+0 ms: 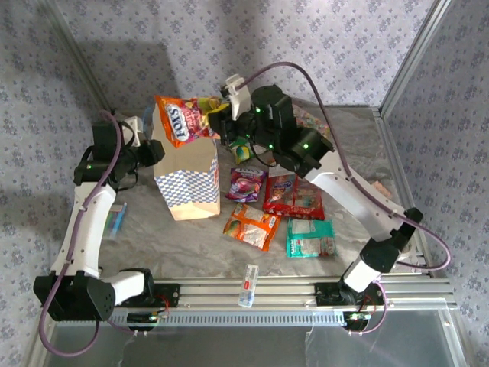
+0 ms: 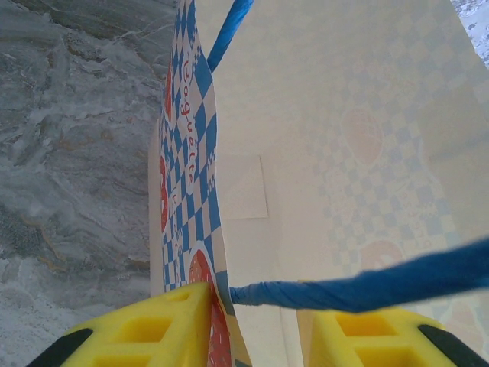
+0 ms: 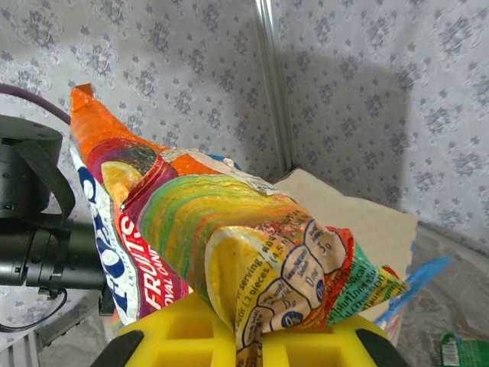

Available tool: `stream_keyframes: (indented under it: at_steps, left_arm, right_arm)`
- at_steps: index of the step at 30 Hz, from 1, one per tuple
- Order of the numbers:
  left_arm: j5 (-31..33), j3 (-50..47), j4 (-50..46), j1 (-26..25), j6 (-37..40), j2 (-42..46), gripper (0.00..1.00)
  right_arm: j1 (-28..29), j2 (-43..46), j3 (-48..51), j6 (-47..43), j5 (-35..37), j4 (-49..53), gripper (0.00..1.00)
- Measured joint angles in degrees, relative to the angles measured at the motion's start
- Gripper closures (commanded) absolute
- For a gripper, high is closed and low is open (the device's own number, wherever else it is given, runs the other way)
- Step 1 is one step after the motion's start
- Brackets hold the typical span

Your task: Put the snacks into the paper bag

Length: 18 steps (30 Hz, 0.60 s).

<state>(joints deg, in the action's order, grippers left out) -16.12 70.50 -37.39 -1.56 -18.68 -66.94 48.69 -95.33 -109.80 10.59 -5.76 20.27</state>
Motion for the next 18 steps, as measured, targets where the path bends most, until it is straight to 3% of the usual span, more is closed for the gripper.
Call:
stream_keyframes:
  at_steps: [18]
  left_arm:
    - [-1.5, -1.7, 0.2, 0.8, -1.6, 1.8, 0.65]
  right_arm:
    - [0.2, -7.4, -3.0, 1.2, 0.5, -0.3, 0.94]
